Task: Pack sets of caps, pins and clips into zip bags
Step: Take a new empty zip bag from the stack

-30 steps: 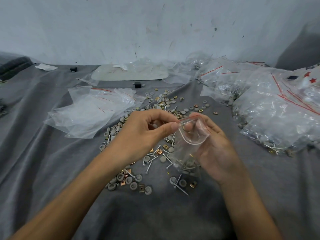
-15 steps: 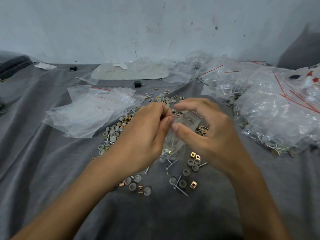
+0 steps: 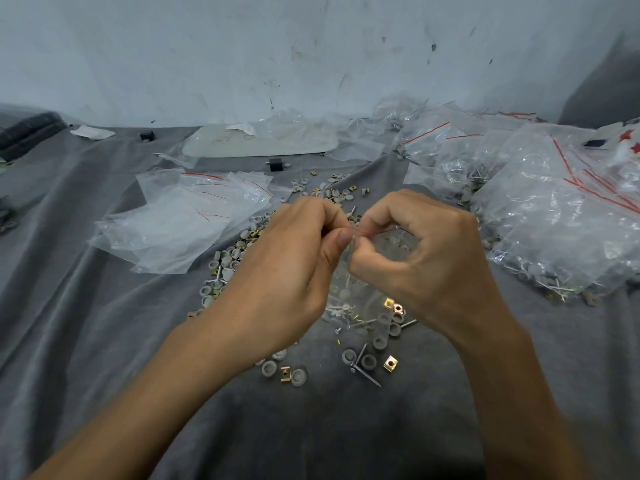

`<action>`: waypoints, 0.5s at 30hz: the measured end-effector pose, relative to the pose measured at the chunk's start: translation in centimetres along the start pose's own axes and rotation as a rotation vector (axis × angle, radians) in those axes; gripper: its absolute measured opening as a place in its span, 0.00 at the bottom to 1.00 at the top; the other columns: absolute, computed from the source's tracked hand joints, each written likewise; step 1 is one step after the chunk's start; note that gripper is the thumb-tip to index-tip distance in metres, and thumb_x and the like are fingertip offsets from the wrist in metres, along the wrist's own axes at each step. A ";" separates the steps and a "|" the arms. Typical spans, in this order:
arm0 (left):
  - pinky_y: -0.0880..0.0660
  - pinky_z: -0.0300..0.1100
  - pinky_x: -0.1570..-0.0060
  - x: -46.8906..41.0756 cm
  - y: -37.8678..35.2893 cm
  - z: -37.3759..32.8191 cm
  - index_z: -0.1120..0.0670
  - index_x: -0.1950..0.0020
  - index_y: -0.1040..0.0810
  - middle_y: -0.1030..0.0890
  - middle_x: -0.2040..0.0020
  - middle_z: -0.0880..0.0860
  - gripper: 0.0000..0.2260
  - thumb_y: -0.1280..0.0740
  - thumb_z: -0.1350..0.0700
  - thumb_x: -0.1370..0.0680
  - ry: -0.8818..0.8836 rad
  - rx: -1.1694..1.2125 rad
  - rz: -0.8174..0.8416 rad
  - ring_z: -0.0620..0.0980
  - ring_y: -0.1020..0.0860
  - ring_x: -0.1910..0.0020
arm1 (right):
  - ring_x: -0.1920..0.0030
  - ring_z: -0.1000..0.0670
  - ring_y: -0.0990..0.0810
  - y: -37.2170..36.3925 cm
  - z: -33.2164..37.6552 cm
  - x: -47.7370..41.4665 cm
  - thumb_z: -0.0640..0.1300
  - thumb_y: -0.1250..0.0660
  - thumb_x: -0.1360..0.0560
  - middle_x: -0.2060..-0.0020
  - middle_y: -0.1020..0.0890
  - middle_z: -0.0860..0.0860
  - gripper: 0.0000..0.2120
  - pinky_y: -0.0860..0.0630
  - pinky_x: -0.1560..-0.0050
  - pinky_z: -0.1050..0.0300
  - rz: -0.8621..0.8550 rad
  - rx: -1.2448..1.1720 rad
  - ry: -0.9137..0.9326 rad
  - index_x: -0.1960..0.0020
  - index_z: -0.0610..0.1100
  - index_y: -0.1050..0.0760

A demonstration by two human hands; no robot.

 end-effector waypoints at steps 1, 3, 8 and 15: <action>0.32 0.40 0.55 0.1 0.1 0.0 0.49 0.49 0.29 0.28 0.55 0.39 0.07 0.43 0.49 0.16 -0.007 -0.004 -0.004 0.43 0.29 0.53 | 0.62 0.54 0.23 0.0 0.0 0.0 0.42 0.26 0.32 0.66 0.21 0.56 0.04 0.27 0.56 0.61 -0.003 -0.004 0.005 0.62 0.45 0.21; 0.33 0.36 0.55 0.2 0.2 0.0 0.46 0.49 0.31 0.29 0.55 0.38 0.05 0.44 0.48 0.16 -0.017 -0.015 -0.004 0.41 0.29 0.53 | 0.62 0.54 0.23 0.0 -0.1 0.1 0.41 0.26 0.32 0.66 0.21 0.56 0.04 0.27 0.57 0.60 -0.006 -0.006 0.012 0.62 0.45 0.21; 0.35 0.33 0.55 0.2 0.4 0.3 0.46 0.48 0.31 0.30 0.55 0.36 0.04 0.43 0.48 0.17 0.004 -0.029 -0.006 0.39 0.29 0.52 | 0.61 0.55 0.23 0.1 -0.5 0.2 0.42 0.27 0.32 0.66 0.20 0.56 0.03 0.27 0.57 0.61 -0.002 0.015 0.001 0.62 0.45 0.21; 0.35 0.33 0.55 0.2 0.6 0.6 0.46 0.48 0.30 0.29 0.55 0.36 0.05 0.43 0.48 0.17 0.035 -0.032 -0.005 0.39 0.29 0.51 | 0.61 0.53 0.22 0.3 -0.8 0.3 0.42 0.28 0.32 0.65 0.19 0.54 0.03 0.25 0.56 0.58 -0.002 0.031 -0.025 0.62 0.44 0.21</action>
Point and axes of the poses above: each hand's wrist, its own x-axis away from the middle knuckle, its own y-axis out of the back of the hand, z = x × y, the point moved 3 cm from there along -x, towards the middle knuckle
